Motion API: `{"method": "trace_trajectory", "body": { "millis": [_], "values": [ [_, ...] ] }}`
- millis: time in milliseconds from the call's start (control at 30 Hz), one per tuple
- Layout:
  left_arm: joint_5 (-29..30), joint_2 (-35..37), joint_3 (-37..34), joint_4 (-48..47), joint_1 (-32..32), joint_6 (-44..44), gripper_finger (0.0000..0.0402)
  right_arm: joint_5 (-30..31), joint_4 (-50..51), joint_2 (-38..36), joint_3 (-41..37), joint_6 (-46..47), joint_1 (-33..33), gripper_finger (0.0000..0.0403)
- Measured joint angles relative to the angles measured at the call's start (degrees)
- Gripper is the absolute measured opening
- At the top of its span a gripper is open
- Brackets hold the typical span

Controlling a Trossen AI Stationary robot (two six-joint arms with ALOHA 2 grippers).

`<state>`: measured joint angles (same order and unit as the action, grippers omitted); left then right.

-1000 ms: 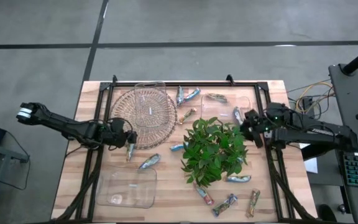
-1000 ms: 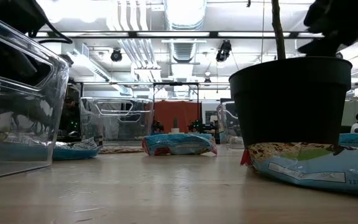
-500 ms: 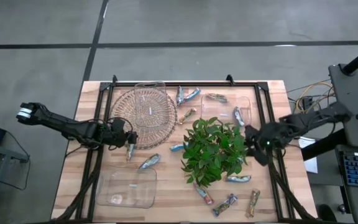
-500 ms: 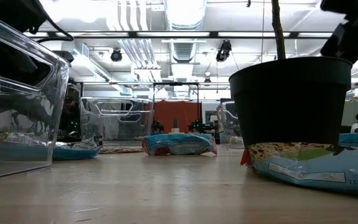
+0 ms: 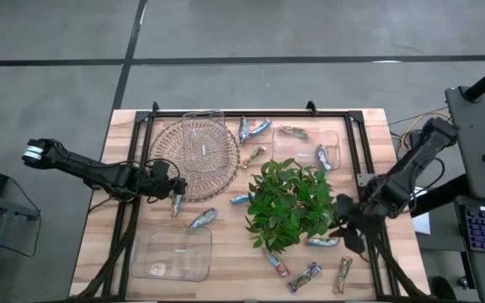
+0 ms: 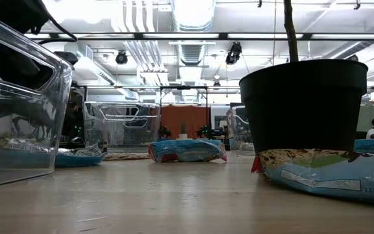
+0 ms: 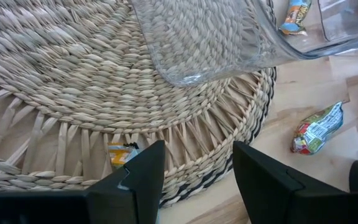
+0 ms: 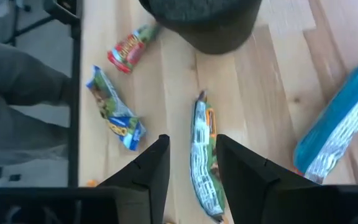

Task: Pick and place Granola Bars by type
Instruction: Put the middle right yellow granola bar into the top left transparent bin

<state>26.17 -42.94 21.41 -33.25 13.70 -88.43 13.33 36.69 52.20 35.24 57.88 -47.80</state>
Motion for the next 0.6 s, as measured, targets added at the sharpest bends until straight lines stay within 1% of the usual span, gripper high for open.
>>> {"method": "trace_trajectory", "body": {
  "millis": [233, 433, 533, 600],
  "values": [
    [-0.48, 0.02, 0.00, 0.32, -0.01, 0.51, 0.0170, 0.36, -1.29, 7.67, -0.02, 3.52, -0.71, 0.0110],
    [-1.63, 0.07, 0.00, 0.79, -0.01, 0.77, 0.0170, -1.01, -1.32, 12.66, -0.04, 12.09, -0.68, 0.0102],
    [-1.63, 0.07, 0.00, 1.20, -0.01, 0.75, 0.0170, -1.68, -1.96, 14.35, 0.00, 12.16, -0.58, 0.0098],
    [-1.62, 0.07, 0.00, 1.44, -0.01, 0.75, 0.0170, -3.05, -3.39, 14.52, 0.00, 9.82, -0.58, 0.0095]
  ]
}}
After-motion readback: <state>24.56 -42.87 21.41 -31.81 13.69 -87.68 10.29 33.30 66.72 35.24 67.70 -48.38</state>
